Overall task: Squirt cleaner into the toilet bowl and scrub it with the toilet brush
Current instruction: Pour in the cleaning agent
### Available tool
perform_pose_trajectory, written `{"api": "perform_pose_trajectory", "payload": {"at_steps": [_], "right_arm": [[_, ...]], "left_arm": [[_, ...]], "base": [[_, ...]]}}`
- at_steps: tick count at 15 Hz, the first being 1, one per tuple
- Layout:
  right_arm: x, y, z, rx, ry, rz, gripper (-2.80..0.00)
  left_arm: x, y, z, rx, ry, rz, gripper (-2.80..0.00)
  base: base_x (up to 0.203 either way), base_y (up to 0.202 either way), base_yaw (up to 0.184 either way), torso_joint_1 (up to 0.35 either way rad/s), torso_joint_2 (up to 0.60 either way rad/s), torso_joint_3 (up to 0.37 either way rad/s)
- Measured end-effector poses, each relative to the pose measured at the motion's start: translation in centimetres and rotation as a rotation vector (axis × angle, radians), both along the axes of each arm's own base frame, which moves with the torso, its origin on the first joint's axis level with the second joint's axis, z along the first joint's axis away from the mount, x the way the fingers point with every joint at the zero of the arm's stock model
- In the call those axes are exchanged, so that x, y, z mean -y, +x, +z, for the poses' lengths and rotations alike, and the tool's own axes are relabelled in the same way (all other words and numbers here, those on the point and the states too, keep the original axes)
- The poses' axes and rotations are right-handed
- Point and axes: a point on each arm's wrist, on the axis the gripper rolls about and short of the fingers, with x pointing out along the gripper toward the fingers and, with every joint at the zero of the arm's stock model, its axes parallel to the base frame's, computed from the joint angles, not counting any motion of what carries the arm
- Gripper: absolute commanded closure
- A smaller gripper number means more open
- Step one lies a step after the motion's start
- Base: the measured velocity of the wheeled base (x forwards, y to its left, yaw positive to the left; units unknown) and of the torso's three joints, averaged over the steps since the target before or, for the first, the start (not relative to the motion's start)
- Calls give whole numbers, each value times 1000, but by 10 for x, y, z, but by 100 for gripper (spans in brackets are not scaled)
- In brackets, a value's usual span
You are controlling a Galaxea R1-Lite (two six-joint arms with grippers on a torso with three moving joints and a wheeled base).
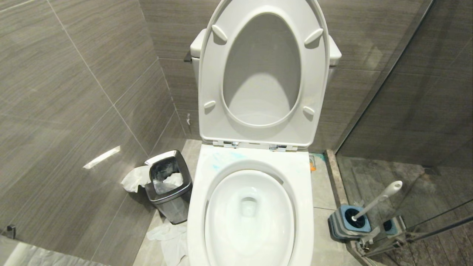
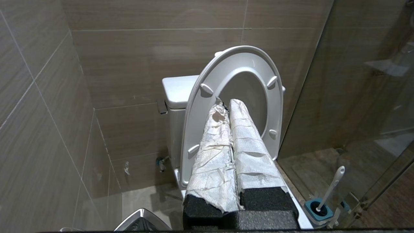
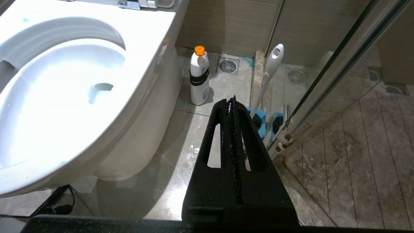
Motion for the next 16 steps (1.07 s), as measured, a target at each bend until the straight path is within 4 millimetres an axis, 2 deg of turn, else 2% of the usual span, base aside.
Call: {"api": "perform_pose_trajectory", "payload": {"at_steps": [4, 10, 13, 16], "right_arm": [[0, 0, 0, 0, 0, 0, 0], [0, 0, 0, 0, 0, 0, 0], [0, 0, 0, 0, 1, 0, 0], [0, 0, 0, 0, 0, 0, 0]], "left_arm": [[0, -40, -27, 35, 6, 35, 0], [4, -91, -79, -39, 41, 86, 0], [5, -109, -100, -24, 42, 109, 0], [5, -116, -116, -1, 63, 140, 0]], "base": [[0, 0, 0, 0, 0, 0], [0, 0, 0, 0, 0, 0], [0, 0, 0, 0, 0, 0], [0, 0, 0, 0, 0, 0]]}}
